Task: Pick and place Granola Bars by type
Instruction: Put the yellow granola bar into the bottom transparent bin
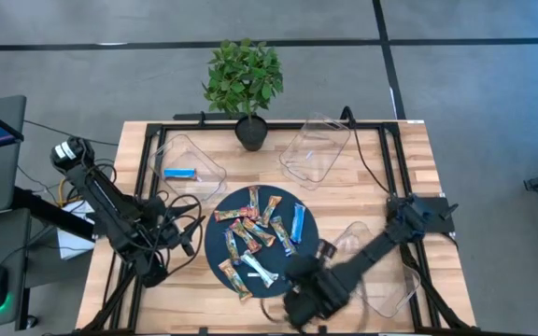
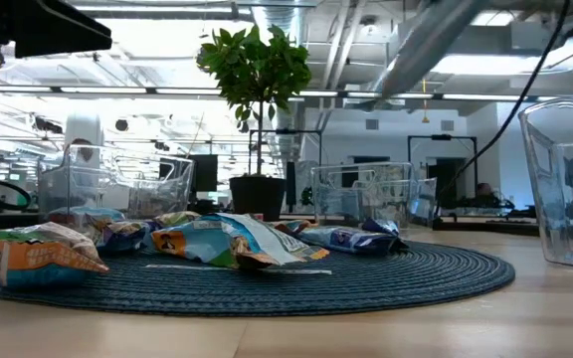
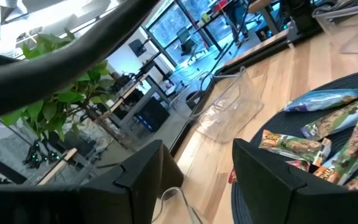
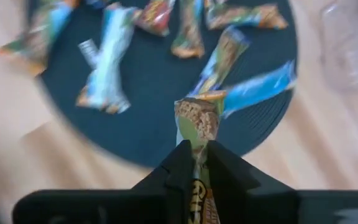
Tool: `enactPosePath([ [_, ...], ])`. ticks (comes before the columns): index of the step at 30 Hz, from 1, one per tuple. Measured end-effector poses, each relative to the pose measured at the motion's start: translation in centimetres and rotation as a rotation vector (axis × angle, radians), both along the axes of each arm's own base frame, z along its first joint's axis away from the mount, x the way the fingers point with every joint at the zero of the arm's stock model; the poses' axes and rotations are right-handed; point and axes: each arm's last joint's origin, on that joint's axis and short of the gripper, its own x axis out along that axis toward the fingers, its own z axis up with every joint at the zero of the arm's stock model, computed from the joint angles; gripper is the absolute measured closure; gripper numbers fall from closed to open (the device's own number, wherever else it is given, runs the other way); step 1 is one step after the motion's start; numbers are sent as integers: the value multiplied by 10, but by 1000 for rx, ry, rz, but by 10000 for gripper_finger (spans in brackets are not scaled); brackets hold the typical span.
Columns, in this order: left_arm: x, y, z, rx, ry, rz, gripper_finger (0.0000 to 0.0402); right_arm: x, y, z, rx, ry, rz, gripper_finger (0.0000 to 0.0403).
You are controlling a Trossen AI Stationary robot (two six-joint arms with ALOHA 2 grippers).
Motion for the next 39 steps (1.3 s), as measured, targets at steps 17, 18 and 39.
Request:
enactPosePath([
  [17, 1, 1, -1, -2, 28, 0, 212, 76, -65, -67, -31, 153, 82, 392],
  [18, 1, 2, -1, -1, 27, 0, 212, 75, -66, -71, -41, 183, 80, 393],
  [39, 1, 2, -1, -1, 26, 1, 212, 78, -63, -94, 11, 259, 95, 347],
])
